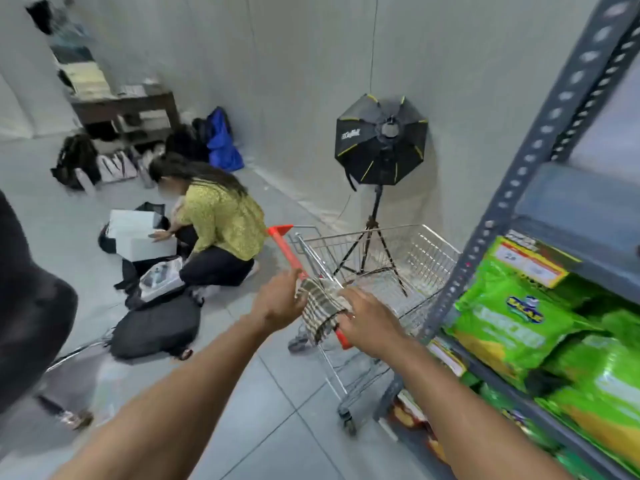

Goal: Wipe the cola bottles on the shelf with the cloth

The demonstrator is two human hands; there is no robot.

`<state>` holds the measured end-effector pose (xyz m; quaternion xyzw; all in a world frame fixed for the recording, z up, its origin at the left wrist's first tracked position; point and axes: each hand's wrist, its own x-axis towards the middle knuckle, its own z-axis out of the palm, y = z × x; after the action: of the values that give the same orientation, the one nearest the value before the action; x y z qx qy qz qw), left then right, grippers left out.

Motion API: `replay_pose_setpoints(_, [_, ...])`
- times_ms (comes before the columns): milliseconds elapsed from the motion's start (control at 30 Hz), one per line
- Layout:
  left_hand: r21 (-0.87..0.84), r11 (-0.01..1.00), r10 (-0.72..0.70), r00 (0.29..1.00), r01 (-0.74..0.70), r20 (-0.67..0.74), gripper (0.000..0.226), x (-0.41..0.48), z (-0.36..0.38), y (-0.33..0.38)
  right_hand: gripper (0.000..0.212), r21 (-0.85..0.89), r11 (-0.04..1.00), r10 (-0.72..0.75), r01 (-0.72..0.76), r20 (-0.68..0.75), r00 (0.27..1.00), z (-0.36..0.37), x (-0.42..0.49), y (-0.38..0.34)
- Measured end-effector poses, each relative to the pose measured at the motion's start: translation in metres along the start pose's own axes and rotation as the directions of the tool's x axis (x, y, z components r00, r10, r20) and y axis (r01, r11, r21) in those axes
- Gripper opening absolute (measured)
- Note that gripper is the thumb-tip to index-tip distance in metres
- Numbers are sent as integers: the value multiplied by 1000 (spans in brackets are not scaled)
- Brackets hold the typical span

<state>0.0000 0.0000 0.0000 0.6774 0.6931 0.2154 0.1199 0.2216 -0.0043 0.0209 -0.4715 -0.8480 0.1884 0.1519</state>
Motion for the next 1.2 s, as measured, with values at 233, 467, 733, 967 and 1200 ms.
replay_pose_setpoints(233, [-121, 971, -169, 950, 206, 261, 49, 61, 43, -35, 55, -39, 986, 167, -163, 254, 953, 54, 52, 7])
replay_pose_setpoints(467, [-312, 874, -261, 902, 373, 344, 42, 91, 72, -52, 60, -131, 971, 233, -200, 342, 910, 71, 70, 16])
replay_pose_setpoints(733, [-318, 925, -32, 878, 207, 478, 27, 104, 42, -30, 46, 0, 949, 311, -314, 150, 939, 59, 64, 17])
replay_pose_setpoints(967, [-586, 809, 344, 832, -27, 436, 19, 90, -37, 60, 41, 170, 961, 270, -218, -415, 868, -21, 42, 7])
replay_pose_setpoints(1200, [-785, 570, 701, 642, -243, 311, 16, 73, -97, 177, 33, -180, 977, -61, -118, -758, 649, -119, -30, 8])
